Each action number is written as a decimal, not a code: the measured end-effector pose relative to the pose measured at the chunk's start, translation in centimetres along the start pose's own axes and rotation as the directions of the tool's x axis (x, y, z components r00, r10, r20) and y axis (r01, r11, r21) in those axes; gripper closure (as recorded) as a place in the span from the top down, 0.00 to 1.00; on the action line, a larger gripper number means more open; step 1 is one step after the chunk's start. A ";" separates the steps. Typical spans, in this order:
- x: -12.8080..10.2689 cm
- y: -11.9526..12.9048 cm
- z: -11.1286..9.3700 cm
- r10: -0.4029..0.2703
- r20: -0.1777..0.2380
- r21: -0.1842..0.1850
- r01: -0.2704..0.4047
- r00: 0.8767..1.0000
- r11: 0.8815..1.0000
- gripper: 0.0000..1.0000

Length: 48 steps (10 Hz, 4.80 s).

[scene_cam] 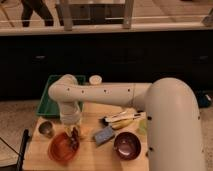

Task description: Place grapes in red bowl

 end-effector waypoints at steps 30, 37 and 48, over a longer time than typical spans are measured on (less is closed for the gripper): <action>-0.1 -1.0 -0.5 -0.057 -0.018 0.021 0.057 0.998 0.998 0.80; -0.1 -0.9 -0.5 -0.056 -0.018 0.022 0.056 0.998 0.998 0.80; -0.1 -0.9 -0.5 -0.056 -0.018 0.022 0.056 0.998 0.998 0.80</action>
